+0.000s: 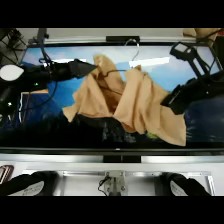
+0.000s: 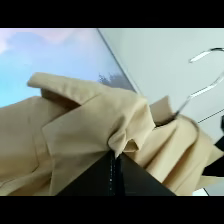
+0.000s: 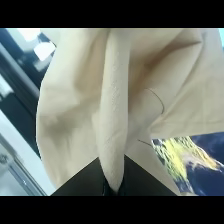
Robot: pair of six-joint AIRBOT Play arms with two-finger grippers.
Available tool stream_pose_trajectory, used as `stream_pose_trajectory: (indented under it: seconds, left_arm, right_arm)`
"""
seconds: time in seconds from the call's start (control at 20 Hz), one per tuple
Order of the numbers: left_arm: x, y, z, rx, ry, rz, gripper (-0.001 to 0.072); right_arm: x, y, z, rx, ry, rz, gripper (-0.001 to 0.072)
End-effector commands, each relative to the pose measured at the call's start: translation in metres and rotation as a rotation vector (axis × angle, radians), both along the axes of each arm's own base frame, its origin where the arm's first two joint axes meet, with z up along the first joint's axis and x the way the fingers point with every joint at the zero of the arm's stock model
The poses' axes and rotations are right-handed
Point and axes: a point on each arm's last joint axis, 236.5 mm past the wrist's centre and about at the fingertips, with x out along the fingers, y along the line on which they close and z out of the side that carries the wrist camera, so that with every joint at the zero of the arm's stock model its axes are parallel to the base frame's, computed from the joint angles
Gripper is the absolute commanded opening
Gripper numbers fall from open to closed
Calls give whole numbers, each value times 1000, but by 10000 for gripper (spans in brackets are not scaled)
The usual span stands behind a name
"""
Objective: Fold the shirts.
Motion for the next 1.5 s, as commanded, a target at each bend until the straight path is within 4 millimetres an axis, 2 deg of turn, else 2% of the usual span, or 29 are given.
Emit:
stream_pose_trajectory:
  seconds: [0.0,0.15,0.2,0.25,0.3,0.35,0.45,0.5,0.55,0.6,0.65,0.75,0.8,0.95,1.1,1.25,1.35,1.45]
  left_arm:
    - [-25,-31,71,-64,-152,-50,47]
    - [-51,-42,114,-93,-245,-110,48]
    - [-62,-43,120,-81,-265,-143,47]
    - [-70,-40,117,-43,-272,-165,47]
    - [-75,-35,103,36,-267,-177,47]
    - [-75,-27,81,146,-249,-178,47]
    - [-70,-3,26,389,-161,-159,47]
    - [-66,9,6,481,-128,-146,48]
    - [-60,16,-7,530,-100,-126,48]
    - [-55,17,-9,529,-93,-108,50]
    - [-48,15,-5,513,-105,-88,101]
    - [-34,11,11,464,-157,-28,519]
    - [-28,12,21,439,-188,5,579]
    - [-12,27,64,378,-303,125,578]
    - [-3,49,103,335,-382,222,577]
    - [3,63,112,331,-395,261,576]
    - [3,63,110,335,-391,258,576]
    - [2,63,109,340,-386,251,576]
  right_arm:
    - [14,18,15,139,12,-136,60]
    - [34,20,26,188,-49,-210,61]
    - [42,20,32,204,-82,-227,61]
    - [49,20,39,224,-121,-251,60]
    - [55,19,48,242,-161,-271,60]
    - [60,18,60,257,-206,-284,59]
    - [65,17,88,288,-291,-298,58]
    - [65,17,102,303,-323,-304,58]
    - [64,18,117,316,-358,-297,58]
    - [60,23,131,346,-380,-279,57]
    - [56,30,143,382,-390,-259,57]
    - [47,41,159,440,-398,-224,57]
    - [44,43,164,447,-405,-216,58]
    - [43,37,175,423,-451,-216,57]
    - [51,20,186,359,-531,-261,57]
    - [65,2,222,350,-702,-314,56]
    - [75,-12,248,351,-823,-367,56]
    - [86,-34,265,324,-917,-452,56]
